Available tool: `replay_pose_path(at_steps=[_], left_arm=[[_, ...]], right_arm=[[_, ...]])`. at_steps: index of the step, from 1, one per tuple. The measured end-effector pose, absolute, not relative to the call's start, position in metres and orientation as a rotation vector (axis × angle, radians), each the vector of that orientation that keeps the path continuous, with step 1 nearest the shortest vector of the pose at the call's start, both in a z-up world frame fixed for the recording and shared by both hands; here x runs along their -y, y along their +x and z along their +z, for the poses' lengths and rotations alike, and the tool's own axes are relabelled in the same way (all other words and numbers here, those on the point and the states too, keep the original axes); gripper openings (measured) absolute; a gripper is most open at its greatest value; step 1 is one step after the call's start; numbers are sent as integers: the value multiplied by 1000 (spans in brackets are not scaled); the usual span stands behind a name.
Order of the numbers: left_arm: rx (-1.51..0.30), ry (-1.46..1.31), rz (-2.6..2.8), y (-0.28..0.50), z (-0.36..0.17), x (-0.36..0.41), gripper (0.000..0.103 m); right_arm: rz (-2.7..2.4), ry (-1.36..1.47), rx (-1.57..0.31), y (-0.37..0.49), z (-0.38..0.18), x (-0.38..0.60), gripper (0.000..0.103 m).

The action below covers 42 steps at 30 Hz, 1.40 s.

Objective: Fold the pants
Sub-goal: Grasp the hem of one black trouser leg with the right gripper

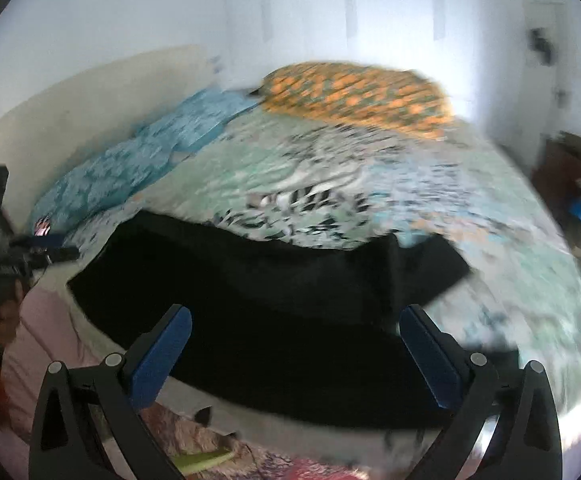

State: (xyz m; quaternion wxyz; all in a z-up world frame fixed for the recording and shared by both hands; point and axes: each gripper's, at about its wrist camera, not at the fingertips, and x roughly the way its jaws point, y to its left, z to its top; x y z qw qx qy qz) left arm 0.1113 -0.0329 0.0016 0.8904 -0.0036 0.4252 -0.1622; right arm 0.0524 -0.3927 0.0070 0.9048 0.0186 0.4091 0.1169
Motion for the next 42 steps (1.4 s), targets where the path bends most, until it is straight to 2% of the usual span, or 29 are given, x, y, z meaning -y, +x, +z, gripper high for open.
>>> replay_pose_path(at_steps=[2,9,10,11,13,17,21,24,28,30,31,32,34,38,42], left_arm=[[-885,-17,-302,123,1,30,102],[-1015,-66,-200,136,-41,6,102],[-1043,-77,-179,137,-49,2,102],[-1063,-85,-167,136,-55,1,102],[-1103,-102,-139,139,-67,-1,102],[-1144,-93,-88,145,-77,-1,102],[-1182,-82,-51,152,-88,3,102],[-1221,-69,-40,162,-99,8,102],[-1251,-46,-42,169,-110,19,102],[-1265,-32,-48,169,-114,25,102],[-1273,-24,-51,170,-116,27,102],[-1280,-13,-54,171,-118,31,102],[-1280,2,-58,174,-119,34,102],[-1254,10,-42,189,-116,43,102],[-1195,4,-28,205,-107,49,102]], right_arm=[[200,17,-951,95,-12,428,103],[-43,-1,-1145,241,-52,553,103],[-49,5,-1182,256,-59,566,98],[-52,10,-1226,280,-71,580,85],[-27,25,-1288,312,-92,600,79],[21,-66,-1358,359,-130,605,79],[56,-21,-1427,390,-166,615,78],[94,-17,-1478,406,-191,618,67],[140,1,-1530,416,-215,620,65],[181,15,-1561,416,-222,618,38],[190,-23,-1568,415,-220,614,21],[205,-41,-1572,414,-214,611,18],[224,-81,-1503,413,-183,608,17],[72,-42,-1240,413,-104,652,17],[-117,38,-1132,404,-93,701,18]])
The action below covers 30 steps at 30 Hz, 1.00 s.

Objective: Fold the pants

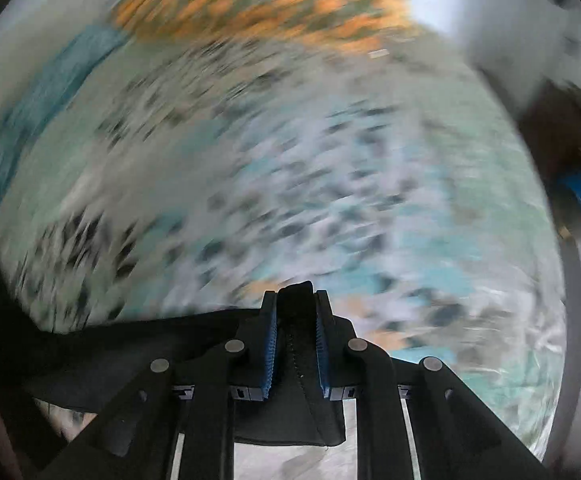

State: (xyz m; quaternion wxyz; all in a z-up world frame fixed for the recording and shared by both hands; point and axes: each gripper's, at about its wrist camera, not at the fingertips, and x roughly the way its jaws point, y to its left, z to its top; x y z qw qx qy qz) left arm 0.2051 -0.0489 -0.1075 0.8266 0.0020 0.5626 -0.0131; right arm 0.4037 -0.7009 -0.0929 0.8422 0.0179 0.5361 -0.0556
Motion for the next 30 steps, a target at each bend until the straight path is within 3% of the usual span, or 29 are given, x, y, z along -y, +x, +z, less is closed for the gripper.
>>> replay_pose_path(at_steps=[6,12,16,20,24,26,28,29,30], left_arm=[[-1184,-5,-33,247,-106,32,102],[-1231,-154,-52,355,-118,-31,102],[-1379,-181,-241,426,-153,-20,102],[-1396,43,-299,464,-183,31,102],[-1572,247,-279,475,-241,68,102],[-1549,344,-223,470,-257,81,101],[-1459,325,-203,464,-250,88,68],[-1415,315,-165,463,-242,89,30],[-1392,316,-120,464,-236,87,8]], right_arm=[[-174,61,-1237,382,-160,696,19],[-170,157,-1169,360,-161,700,19],[-175,161,-1153,349,-158,695,19],[-177,159,-1151,341,-156,691,19],[-175,160,-1143,334,-154,689,19],[-170,153,-1149,334,-156,687,19],[-167,148,-1147,334,-157,686,19],[-167,153,-1143,334,-158,686,19],[-168,156,-1138,333,-157,686,19]])
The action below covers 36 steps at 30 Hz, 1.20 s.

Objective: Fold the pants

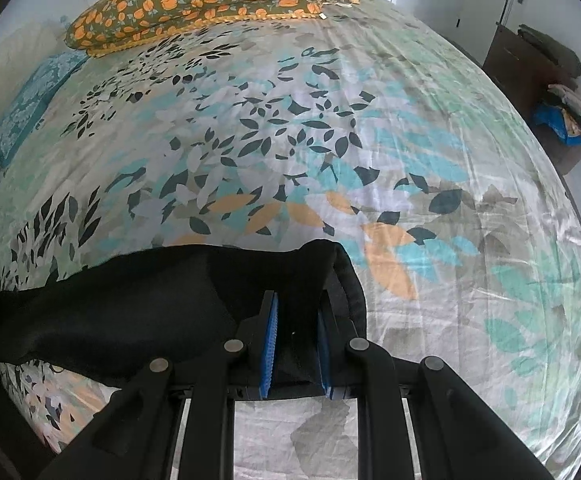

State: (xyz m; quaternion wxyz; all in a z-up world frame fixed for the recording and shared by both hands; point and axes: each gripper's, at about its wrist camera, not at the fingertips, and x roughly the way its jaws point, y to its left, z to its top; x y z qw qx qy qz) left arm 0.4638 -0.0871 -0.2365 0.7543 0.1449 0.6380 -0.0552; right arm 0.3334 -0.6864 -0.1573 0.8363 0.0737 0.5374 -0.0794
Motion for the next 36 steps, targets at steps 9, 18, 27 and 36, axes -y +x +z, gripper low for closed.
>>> replay_pose_path(at_steps=[9,18,27,36], left_arm=[[-1168,96,149,489,-203,35,5],[-1107,135,134,454,-177,18,75],[-1185,225,72,386,-209,-1,79],[-1206,139,94,382,-204,-17,80]], right_arm=[[-183,143,-1071,355,-148,675,14],[-234,338,-1172,341,-191,704,67],[-277,41,-1249,343,-209,672,13],[-457,-134,-1171,342,-196,654,79]])
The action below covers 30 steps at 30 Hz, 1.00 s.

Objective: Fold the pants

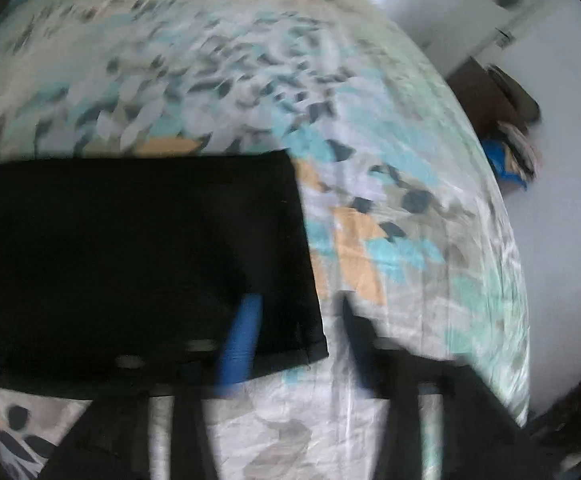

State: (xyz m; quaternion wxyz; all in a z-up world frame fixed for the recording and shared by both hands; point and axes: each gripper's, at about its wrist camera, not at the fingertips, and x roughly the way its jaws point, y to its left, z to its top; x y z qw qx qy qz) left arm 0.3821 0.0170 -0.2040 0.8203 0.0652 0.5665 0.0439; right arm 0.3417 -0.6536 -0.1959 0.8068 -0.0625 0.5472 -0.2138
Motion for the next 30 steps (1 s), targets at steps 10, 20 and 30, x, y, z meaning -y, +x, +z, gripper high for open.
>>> replay_pose_path(at_steps=[10,20,30], left_arm=[[-1195,-24,263,348,-200,-111,87],[-1146,52,49,273,-188,-51,92],[-1028,-34,92,239,-227,-36,103]], right_arm=[[-227,127,-978,214,-126,560,82],[-298,429,-1076,62,-176,504,88],[-314,356,-975,64,-174,495,88]])
